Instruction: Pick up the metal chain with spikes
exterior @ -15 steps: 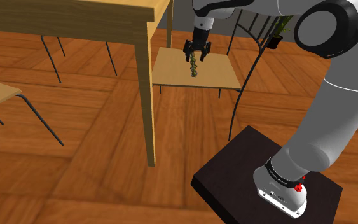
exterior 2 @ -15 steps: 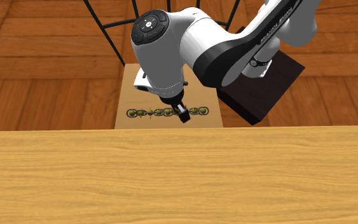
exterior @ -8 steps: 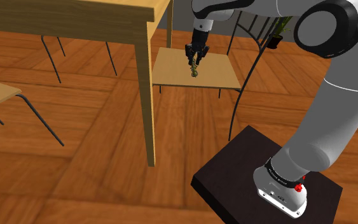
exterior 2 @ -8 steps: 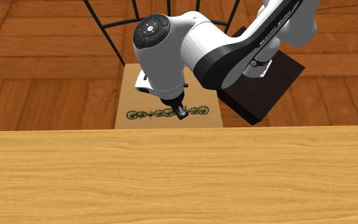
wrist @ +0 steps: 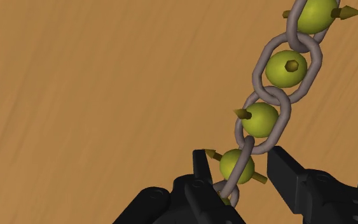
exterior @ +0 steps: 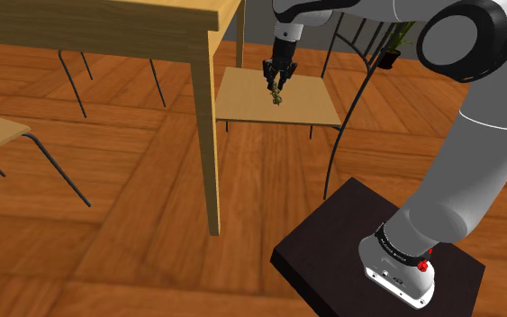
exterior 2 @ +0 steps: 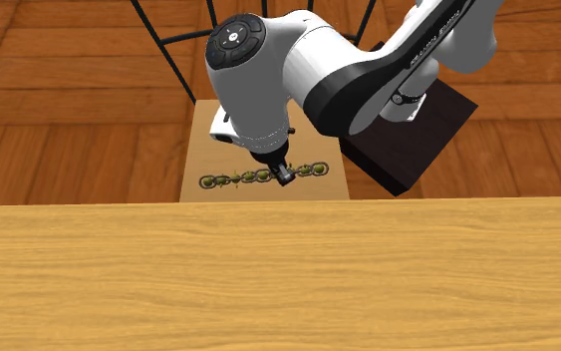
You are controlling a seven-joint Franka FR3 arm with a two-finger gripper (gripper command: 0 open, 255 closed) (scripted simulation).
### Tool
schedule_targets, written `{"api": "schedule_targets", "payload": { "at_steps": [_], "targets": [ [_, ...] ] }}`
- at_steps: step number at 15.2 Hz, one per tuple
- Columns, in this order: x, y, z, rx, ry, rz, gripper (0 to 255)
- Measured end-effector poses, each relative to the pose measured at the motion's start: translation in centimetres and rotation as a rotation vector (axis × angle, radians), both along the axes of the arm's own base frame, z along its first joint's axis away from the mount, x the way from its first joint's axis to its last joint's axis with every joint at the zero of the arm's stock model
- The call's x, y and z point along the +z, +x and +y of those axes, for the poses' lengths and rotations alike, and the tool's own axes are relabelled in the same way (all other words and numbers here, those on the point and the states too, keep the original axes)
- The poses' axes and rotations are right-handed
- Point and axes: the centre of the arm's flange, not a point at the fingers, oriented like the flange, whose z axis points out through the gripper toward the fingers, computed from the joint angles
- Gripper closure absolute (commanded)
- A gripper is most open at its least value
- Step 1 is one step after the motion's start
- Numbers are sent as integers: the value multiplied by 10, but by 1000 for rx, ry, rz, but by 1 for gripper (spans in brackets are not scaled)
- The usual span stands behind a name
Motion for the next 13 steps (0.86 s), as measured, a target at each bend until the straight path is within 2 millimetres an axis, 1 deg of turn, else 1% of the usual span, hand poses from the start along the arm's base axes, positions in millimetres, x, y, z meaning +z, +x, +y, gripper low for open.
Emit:
{"api": "schedule_targets", "payload": {
  "at_steps": [12,13],
  "targets": [
    [62,0,1,0,0,0,255],
    [65,0,1,0,0,0,255]
  ]
}}
